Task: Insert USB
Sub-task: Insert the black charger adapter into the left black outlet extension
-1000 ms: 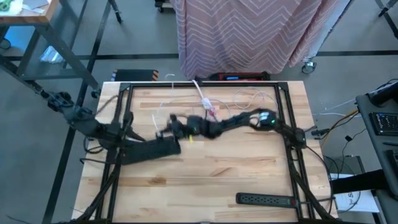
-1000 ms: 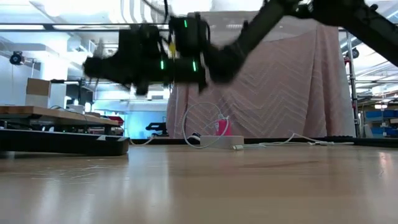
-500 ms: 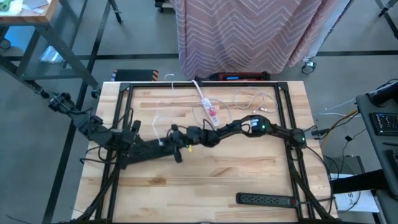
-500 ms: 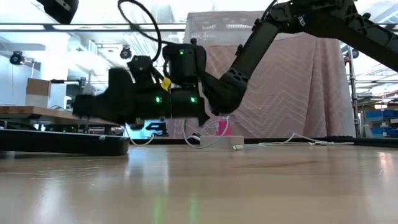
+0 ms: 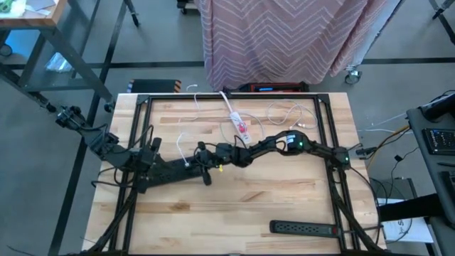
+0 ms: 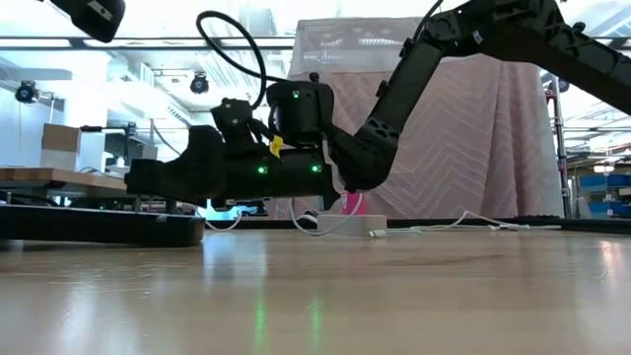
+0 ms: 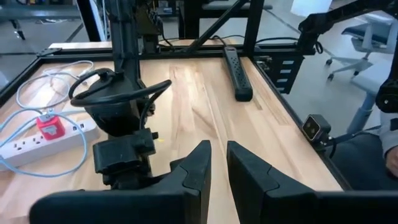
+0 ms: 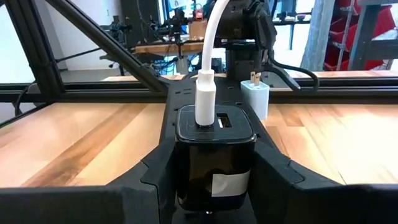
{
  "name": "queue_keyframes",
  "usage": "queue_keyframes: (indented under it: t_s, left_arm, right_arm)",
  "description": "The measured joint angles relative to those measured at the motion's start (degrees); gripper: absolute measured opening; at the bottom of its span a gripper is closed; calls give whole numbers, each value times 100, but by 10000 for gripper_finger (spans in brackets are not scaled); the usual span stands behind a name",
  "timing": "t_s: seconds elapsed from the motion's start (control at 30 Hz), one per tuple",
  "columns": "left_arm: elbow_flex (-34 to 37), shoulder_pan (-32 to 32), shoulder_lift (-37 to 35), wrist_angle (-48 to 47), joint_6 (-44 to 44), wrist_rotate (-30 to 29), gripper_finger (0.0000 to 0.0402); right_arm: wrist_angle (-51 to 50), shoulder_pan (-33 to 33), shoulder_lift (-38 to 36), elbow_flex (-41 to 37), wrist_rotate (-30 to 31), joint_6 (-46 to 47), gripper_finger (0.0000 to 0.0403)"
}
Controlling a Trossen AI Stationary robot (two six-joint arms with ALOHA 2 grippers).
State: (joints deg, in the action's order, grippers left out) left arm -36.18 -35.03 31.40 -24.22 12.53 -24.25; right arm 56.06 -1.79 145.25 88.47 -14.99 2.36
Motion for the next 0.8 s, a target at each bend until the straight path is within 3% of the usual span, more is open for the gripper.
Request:
queue_keyframes:
  t_s: [0.4, 0.8]
  left_arm:
    - [117, 2, 68, -52, -2, -875, 39]
    - [167, 4, 477, -45, 185, -885, 39]
  right_arm:
    - [-191, 231, 7, -46, 496, -301, 133]
    - [-76, 188, 468, -33, 746, -172, 133]
